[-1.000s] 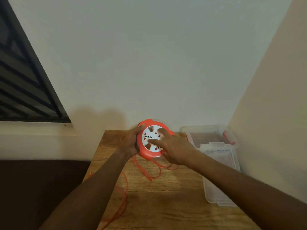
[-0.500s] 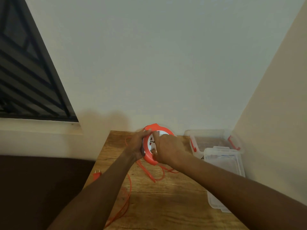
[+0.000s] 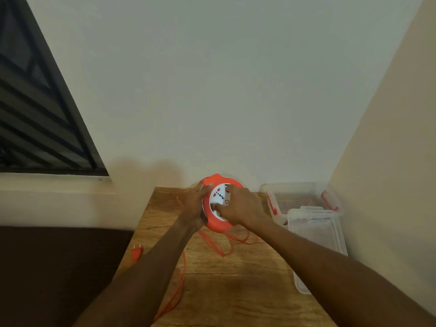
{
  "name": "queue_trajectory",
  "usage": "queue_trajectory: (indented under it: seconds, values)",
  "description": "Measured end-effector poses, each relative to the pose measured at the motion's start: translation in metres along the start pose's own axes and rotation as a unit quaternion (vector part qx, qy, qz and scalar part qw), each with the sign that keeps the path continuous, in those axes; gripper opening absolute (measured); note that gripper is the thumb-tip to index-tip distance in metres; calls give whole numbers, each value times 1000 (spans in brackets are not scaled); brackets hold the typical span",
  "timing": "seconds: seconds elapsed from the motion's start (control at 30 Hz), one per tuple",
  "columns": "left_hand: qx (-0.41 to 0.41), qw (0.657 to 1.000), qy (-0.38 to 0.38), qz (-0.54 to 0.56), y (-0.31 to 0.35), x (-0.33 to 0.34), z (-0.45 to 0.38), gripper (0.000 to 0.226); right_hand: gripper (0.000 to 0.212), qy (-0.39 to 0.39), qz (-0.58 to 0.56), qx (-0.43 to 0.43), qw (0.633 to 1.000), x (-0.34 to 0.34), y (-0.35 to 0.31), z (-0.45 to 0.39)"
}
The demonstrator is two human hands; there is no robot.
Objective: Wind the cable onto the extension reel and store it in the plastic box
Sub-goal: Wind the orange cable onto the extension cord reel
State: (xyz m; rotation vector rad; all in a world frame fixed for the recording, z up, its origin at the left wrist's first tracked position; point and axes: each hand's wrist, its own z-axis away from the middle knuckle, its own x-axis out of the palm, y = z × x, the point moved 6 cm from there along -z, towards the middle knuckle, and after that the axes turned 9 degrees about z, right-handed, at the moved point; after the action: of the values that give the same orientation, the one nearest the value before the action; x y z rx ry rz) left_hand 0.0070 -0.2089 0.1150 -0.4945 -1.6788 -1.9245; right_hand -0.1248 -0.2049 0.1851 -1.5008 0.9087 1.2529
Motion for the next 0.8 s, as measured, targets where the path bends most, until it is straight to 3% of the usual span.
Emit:
queue_trajectory:
  seconds: [0.03, 0.07, 0.13, 0.17, 0.23, 0.3, 0.33, 0.4, 0.43, 0.47, 0.53, 0.67, 0.8]
  values:
    - [20, 1000, 4, -6, -1, 2, -1, 36, 70, -18, -100, 68, 992, 7, 8, -1]
    - [40, 999, 15, -21, -1, 5, 0, 36, 68, -44, -236, 150, 959, 15, 14, 1]
    - [58, 995, 33, -68, -4, 9, 2, 47, 59, -90, -488, 284, 820, 36, 17, 10]
    - [57, 994, 35, -84, -5, 10, 1, 50, 50, -96, -559, 315, 761, 41, 16, 15]
    - [56, 995, 26, -72, -1, 11, 1, 34, 34, -94, -616, 309, 719, 42, 12, 23]
    - [37, 999, 16, -37, 1, 9, -3, 27, 36, -74, -613, 233, 751, 30, 9, 29]
    - [27, 999, 18, -24, 3, 8, -4, 30, 42, -51, -564, 173, 806, 23, 10, 31]
    - [5, 1000, 21, -7, 5, 5, -6, 32, 54, 16, -277, 7, 961, 4, 11, 34]
    - [-11, 1000, 26, -9, 4, 3, -6, 35, 59, 39, -100, -74, 991, 0, 10, 35]
    - [-23, 999, 29, -13, 5, 2, -6, 36, 62, 45, 31, -133, 990, 1, 12, 34]
    - [-36, 999, 26, -12, 8, 4, -4, 37, 66, 17, 157, -203, 966, 5, 16, 29]
    - [-45, 998, 25, -23, 10, 3, -6, 36, 67, 7, 285, -264, 921, -3, 10, 21]
    - [-59, 998, 12, -20, 5, 3, -6, 33, 65, 31, 319, -248, 914, -14, -5, 23]
